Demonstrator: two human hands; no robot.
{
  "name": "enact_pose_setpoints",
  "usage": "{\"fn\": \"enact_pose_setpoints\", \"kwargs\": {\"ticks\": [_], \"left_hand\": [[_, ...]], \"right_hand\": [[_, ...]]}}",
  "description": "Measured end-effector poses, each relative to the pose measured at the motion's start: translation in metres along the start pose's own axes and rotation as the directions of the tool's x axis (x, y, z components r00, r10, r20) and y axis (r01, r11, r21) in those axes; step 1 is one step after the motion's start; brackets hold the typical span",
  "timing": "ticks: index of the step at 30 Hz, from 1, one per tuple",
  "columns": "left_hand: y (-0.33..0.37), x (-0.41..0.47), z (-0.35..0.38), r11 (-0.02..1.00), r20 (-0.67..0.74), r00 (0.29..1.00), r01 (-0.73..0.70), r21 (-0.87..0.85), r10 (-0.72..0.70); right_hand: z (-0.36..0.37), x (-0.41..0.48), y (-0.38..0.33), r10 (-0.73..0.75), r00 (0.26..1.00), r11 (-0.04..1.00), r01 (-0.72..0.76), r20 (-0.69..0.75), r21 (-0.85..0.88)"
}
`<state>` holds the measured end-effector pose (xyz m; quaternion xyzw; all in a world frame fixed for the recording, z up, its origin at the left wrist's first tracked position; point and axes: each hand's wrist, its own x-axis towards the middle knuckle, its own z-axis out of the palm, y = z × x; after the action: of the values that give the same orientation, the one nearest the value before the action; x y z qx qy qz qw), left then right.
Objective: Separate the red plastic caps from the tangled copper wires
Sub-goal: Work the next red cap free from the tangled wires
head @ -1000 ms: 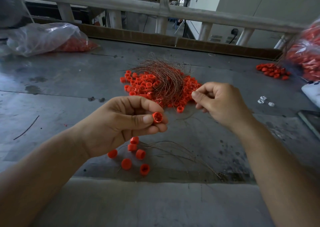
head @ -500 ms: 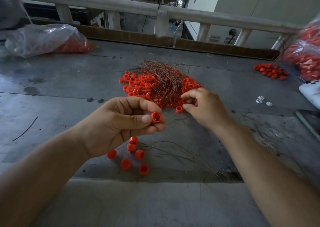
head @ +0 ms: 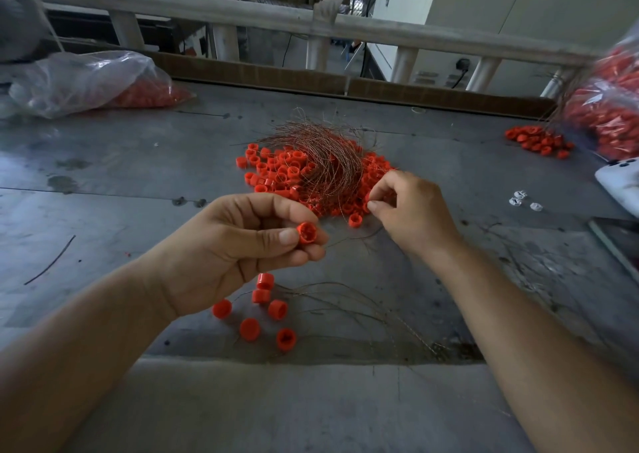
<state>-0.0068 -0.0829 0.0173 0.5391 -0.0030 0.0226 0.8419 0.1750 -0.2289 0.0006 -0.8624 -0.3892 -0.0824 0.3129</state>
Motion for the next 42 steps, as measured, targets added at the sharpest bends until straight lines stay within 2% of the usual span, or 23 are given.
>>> {"fn": "enact_pose_setpoints", "kwargs": {"ticks": [3,5,8,11,15,21,32,37,42], "left_hand": [[0.000,0.000,0.000,1.000,-0.018,1.000,-0.013,0.018,0.013],[0.000,0.000,0.000,0.999,-0.039,0.999,-0.022,0.035,0.023],[0.000,0.001,0.001,0.998,-0.076,0.996,-0.041,0.040,0.044],[-0.001,0.002,0.004,0.995,-0.165,0.983,-0.067,0.072,0.078],[-0.003,0.004,0.007,0.988,-0.235,0.964,-0.102,0.112,0.126],[-0.003,0.004,0.009,0.979,-0.254,0.954,-0.123,0.161,0.161],[-0.002,0.005,0.010,0.974,-0.255,0.955,-0.102,0.200,0.153],[-0.003,0.005,0.011,0.971,-0.285,0.945,-0.102,0.218,0.163],[-0.004,0.007,0.013,0.964,-0.298,0.938,-0.101,0.244,0.174]], "right_hand": [[-0.015,0.000,-0.001,0.083,0.995,0.972,-0.071,-0.048,0.224],[-0.027,-0.003,-0.005,0.104,0.995,0.889,-0.091,-0.004,0.449],[-0.038,-0.011,-0.021,0.039,0.995,0.733,-0.088,0.088,0.674],[-0.036,-0.021,-0.038,-0.060,0.983,0.640,-0.095,0.173,0.763],[-0.023,-0.030,-0.052,-0.171,0.972,0.663,-0.009,0.163,0.748],[-0.015,-0.035,-0.059,-0.246,0.961,0.675,0.074,0.129,0.734],[-0.017,-0.035,-0.059,-0.218,0.971,0.668,0.074,0.100,0.741],[-0.016,-0.036,-0.059,-0.210,0.975,0.710,0.105,0.068,0.696],[-0.011,-0.038,-0.061,-0.247,0.969,0.777,0.198,0.001,0.598]]}}
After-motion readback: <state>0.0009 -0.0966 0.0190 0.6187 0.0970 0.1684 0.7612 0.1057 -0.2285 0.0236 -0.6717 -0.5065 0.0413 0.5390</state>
